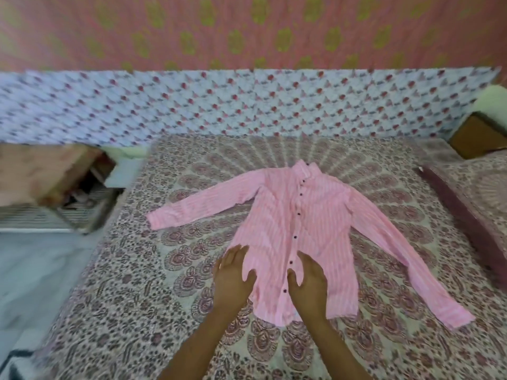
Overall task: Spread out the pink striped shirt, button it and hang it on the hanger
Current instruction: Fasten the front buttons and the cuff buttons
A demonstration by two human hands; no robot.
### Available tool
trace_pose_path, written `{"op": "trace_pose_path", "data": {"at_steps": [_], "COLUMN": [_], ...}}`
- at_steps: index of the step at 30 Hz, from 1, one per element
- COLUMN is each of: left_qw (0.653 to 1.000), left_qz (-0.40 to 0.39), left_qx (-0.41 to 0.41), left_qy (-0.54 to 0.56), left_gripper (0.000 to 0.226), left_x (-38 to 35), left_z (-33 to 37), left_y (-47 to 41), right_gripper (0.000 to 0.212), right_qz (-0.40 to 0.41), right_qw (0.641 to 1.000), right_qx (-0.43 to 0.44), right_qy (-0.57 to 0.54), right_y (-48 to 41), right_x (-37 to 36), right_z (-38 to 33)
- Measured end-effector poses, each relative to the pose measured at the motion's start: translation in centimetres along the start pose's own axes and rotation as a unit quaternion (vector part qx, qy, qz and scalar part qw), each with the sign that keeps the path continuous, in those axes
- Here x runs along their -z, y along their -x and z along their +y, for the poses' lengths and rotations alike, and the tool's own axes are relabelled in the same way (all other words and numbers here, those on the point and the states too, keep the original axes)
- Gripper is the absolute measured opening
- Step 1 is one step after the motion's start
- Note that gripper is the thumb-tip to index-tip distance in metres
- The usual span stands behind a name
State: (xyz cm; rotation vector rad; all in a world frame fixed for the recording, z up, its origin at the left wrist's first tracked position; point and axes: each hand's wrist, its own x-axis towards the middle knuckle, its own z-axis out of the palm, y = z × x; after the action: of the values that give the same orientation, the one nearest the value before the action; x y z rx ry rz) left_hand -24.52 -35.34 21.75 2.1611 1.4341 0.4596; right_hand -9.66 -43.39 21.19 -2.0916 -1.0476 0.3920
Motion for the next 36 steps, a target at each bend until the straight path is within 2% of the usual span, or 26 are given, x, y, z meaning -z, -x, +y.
{"op": "trace_pose_path", "data": {"at_steps": [4, 7, 11, 16, 28, 33, 36], "left_qw": [0.999, 0.997, 0.994, 0.989, 0.983, 0.978, 0.978], "left_qz": [0.022, 0.039, 0.057, 0.060, 0.000, -0.044, -0.057], "left_qx": [0.033, 0.061, 0.096, 0.127, 0.179, 0.199, 0.201], "left_qy": [-0.016, -0.013, -0.017, -0.037, -0.030, 0.043, 0.018], "left_gripper": [0.061, 0.053, 0.056, 0.052, 0.046, 0.044, 0.044], "left_x": [2.7, 3.8, 5.4, 6.7, 5.6, 3.6, 2.6], "left_z": [-3.2, -5.5, -8.1, -10.8, -18.6, -25.2, -29.4], "left_y": [-2.2, -3.9, -5.9, -8.2, -13.5, -17.7, -20.8], "right_gripper": [0.051, 0.055, 0.049, 0.051, 0.045, 0.049, 0.048], "right_qz": [-0.027, -0.056, -0.092, -0.132, -0.154, -0.154, -0.151], "right_qw": [0.998, 0.997, 0.993, 0.987, 0.986, 0.987, 0.988], "right_qx": [0.052, 0.058, 0.073, 0.086, 0.064, 0.041, 0.026], "right_qy": [0.009, -0.001, -0.020, -0.030, -0.025, -0.006, -0.003], "right_y": [-1.7, -3.4, -5.6, -8.5, -12.0, -12.6, -13.0], "right_x": [-3.5, -6.3, -9.8, -13.8, -22.3, -29.0, -33.0], "right_z": [-2.4, -4.0, -6.0, -7.9, -8.6, -8.6, -8.5]}}
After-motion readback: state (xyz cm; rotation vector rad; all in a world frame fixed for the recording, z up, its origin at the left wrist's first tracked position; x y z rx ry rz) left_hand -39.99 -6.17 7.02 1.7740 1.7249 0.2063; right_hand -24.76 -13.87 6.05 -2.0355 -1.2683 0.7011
